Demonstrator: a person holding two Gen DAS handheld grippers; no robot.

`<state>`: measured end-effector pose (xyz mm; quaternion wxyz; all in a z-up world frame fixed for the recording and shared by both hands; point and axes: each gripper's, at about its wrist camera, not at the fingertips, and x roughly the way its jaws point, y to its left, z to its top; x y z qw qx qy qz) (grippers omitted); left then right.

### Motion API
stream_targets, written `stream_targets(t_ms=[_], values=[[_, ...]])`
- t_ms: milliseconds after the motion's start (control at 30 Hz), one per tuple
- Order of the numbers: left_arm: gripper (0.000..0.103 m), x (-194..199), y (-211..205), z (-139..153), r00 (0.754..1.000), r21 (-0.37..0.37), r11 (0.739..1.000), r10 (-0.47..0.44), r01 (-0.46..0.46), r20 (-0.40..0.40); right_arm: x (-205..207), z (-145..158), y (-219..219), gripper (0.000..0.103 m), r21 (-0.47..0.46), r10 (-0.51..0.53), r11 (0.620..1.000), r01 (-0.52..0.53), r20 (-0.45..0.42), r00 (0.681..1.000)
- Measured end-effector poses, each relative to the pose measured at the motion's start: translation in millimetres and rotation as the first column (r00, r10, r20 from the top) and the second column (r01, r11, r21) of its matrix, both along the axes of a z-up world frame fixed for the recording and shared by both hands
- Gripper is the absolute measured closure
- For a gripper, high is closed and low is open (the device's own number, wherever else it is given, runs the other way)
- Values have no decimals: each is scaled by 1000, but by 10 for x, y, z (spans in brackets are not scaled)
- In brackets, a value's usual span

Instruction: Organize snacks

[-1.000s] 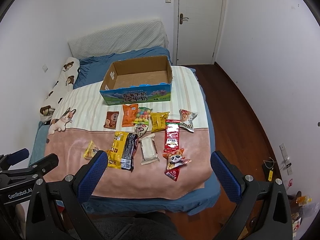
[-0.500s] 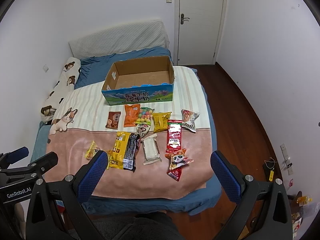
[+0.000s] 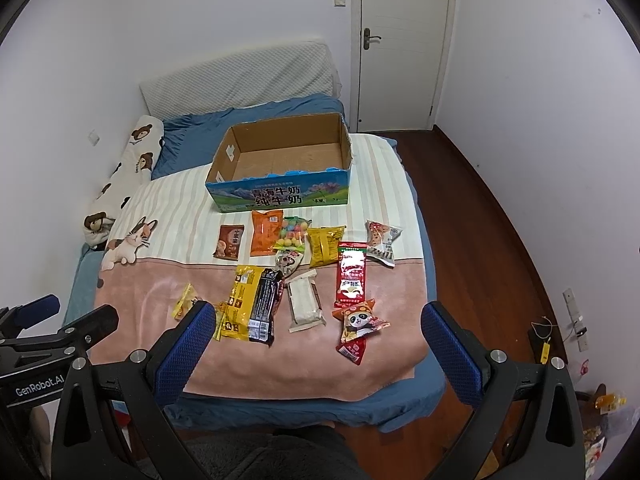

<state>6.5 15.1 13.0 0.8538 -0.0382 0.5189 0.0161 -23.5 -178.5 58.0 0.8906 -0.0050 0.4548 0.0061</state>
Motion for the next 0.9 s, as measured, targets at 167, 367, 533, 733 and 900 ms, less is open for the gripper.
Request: stream_targets(t_ms=[167, 367, 533, 733, 900], values=[[0, 7, -1, 2, 1000, -2, 1000, 1, -1, -2, 10, 10, 4, 0, 5, 2, 1000, -2, -3, 1000], [0, 13, -6, 6, 1000, -2, 1000, 1, -1, -1, 28, 6, -8, 0, 6, 7, 1000, -7, -2, 1000], [0, 4, -1, 0, 1000, -2, 1000, 1, -1, -2, 47, -8, -21, 0, 14, 8, 1000, -8, -6, 1000], [0, 113, -41, -67, 1000, 4, 1000, 10, -10, -8, 146, -104, -57, 0, 37, 5, 999, -4, -24, 1000], [0, 489, -23, -433, 998, 21, 999, 39, -38, -46, 498, -471, -119, 0, 67, -4, 998, 9, -85, 996]])
